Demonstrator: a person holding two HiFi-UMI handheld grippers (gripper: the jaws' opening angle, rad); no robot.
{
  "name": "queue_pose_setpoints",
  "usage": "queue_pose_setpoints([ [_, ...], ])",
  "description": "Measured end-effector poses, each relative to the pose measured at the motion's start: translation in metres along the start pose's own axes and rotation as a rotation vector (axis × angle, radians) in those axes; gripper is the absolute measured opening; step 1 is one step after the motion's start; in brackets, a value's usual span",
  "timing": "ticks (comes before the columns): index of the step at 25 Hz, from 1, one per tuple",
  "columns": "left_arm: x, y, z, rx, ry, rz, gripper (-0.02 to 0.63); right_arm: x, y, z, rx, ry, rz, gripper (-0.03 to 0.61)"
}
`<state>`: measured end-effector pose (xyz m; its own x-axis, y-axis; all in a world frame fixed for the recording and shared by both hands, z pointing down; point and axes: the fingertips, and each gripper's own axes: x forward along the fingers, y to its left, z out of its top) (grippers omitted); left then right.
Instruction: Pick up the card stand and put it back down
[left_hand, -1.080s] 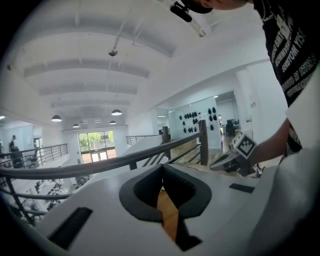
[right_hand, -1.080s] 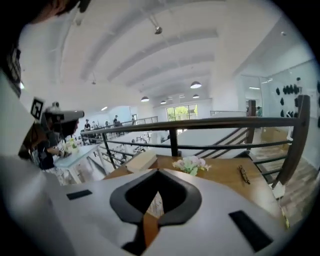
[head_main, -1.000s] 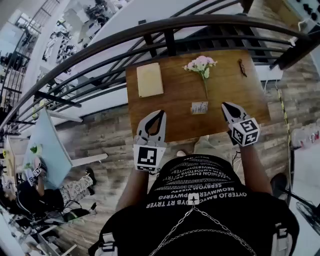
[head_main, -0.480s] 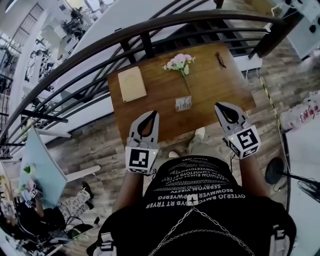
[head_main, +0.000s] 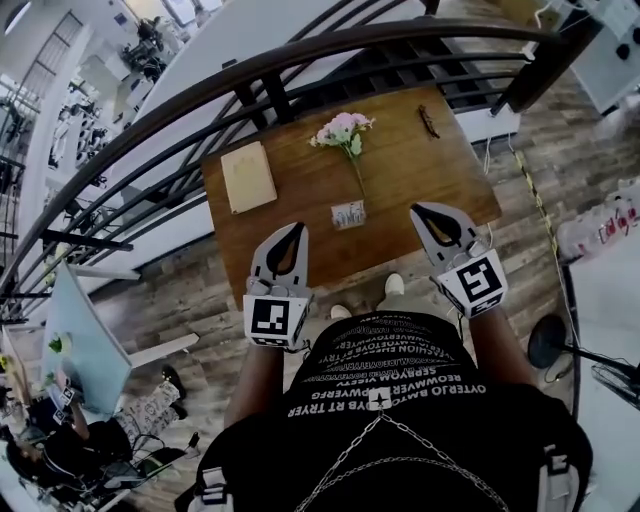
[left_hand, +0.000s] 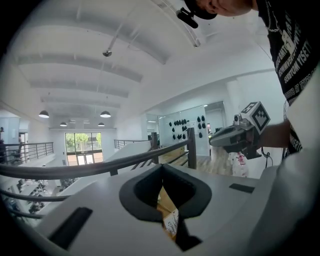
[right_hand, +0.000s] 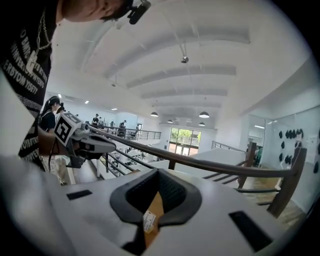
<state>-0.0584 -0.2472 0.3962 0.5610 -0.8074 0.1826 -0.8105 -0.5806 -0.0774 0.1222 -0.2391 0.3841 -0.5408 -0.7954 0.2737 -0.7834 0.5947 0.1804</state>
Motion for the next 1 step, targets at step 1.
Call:
queue_pose_setpoints([
  [1,0.0036,0.0006,0.0043,0.004,-0.013,0.005,0.028,0.0048,-0.0007,0.0019,-0.013,0.001,0.011,0.014],
])
